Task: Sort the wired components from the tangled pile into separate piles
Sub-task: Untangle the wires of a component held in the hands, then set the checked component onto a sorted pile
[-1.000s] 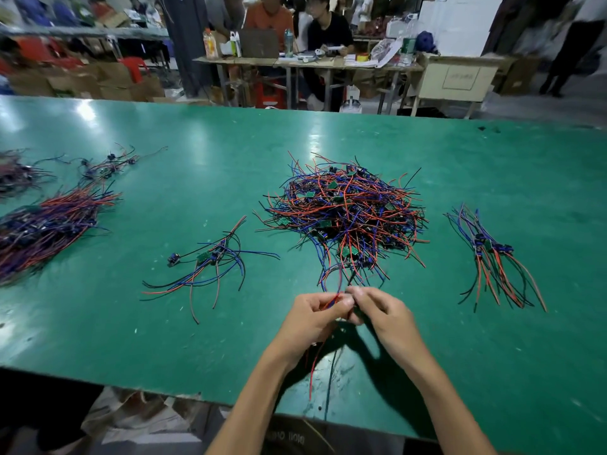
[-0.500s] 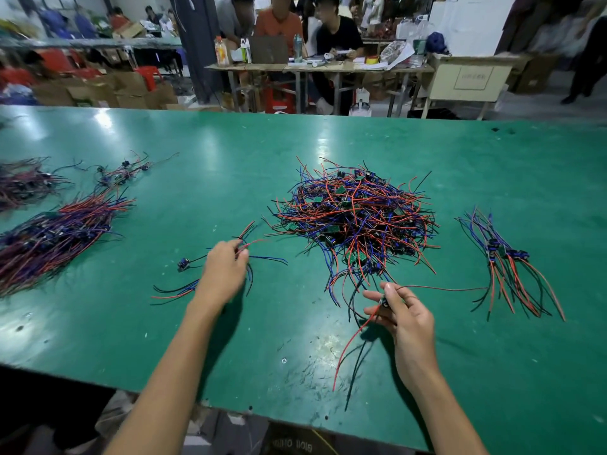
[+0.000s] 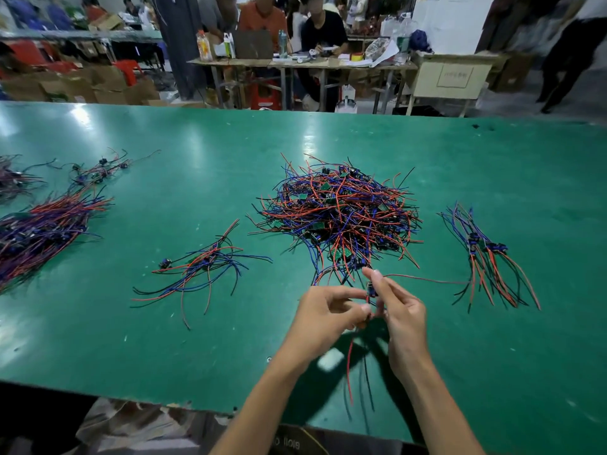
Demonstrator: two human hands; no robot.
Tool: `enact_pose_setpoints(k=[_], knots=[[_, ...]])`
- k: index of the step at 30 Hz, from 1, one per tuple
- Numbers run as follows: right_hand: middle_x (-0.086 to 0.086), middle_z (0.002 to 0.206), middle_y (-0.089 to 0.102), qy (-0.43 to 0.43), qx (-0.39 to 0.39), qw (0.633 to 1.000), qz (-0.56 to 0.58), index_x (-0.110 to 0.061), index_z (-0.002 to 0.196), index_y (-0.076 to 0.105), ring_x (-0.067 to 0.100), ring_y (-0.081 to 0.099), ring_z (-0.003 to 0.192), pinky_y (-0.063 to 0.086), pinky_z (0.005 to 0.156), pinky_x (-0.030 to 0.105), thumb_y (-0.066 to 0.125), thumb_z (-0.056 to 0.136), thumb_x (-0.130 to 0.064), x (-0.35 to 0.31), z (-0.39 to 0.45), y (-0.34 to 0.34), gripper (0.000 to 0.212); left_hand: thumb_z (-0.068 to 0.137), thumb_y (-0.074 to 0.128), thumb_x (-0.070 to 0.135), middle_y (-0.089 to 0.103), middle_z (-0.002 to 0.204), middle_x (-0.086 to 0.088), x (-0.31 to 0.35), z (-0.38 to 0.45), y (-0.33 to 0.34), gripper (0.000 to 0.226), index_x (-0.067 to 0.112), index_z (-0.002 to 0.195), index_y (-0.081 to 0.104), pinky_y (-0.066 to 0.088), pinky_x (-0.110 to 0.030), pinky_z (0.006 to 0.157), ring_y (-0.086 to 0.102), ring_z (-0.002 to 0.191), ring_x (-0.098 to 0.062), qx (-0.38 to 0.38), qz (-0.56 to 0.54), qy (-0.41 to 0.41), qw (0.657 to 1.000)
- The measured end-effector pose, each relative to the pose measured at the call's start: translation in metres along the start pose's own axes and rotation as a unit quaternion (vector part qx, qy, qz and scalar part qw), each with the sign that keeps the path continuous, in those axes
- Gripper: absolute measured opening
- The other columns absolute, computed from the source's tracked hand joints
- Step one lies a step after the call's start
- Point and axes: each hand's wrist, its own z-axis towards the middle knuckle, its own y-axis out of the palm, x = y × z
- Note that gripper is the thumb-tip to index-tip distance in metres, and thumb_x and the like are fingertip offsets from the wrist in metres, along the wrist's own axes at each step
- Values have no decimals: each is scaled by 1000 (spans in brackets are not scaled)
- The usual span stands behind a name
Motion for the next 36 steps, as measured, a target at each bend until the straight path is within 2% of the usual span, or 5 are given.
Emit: enact_pose_setpoints(k=[8,15,21,26,36], knots=[[-4,58,65,-67,-18,987,-145,-17,86,82,8,42,49,34,48,14,58,92,-46,14,6,-13,38,101,58,7,67,83,-1,-1,0,-20,19,17,108,73,47,-20,50,54,50,-7,-6,-11,-62,998],[1,80,75,-74,-66,972,-214,-28,97,79,5,58,62,46,59,20,64,98,-27,18,2,-14,15,96,61,1,70,77,4,7,18,-121,23,17,104,75,46,-15,51,53,55,-4,199,-62,5,978],[-13,98,63,-139,78,847,-508,-34,108,72,13,52,98,46,86,36,75,86,-45,24,4,-13,25,96,63,16,72,115,-17,-27,24,-188,25,8,116,75,38,-33,101,55,115,-31,352,323,-101,873],[-6,95,63,-136,79,801,-578,-29,98,78,20,52,97,39,85,35,74,88,-37,28,4,-9,13,88,69,17,48,125,-18,-39,19,-155,32,17,120,70,29,-46,101,35,120,-37,456,388,-59,799],[-13,77,69,-140,38,867,-477,-36,79,71,18,61,83,47,86,40,75,87,-30,26,1,-19,11,95,57,53,62,103,12,-41,30,-8,29,30,106,72,38,-33,95,51,104,-10,155,378,94,908]])
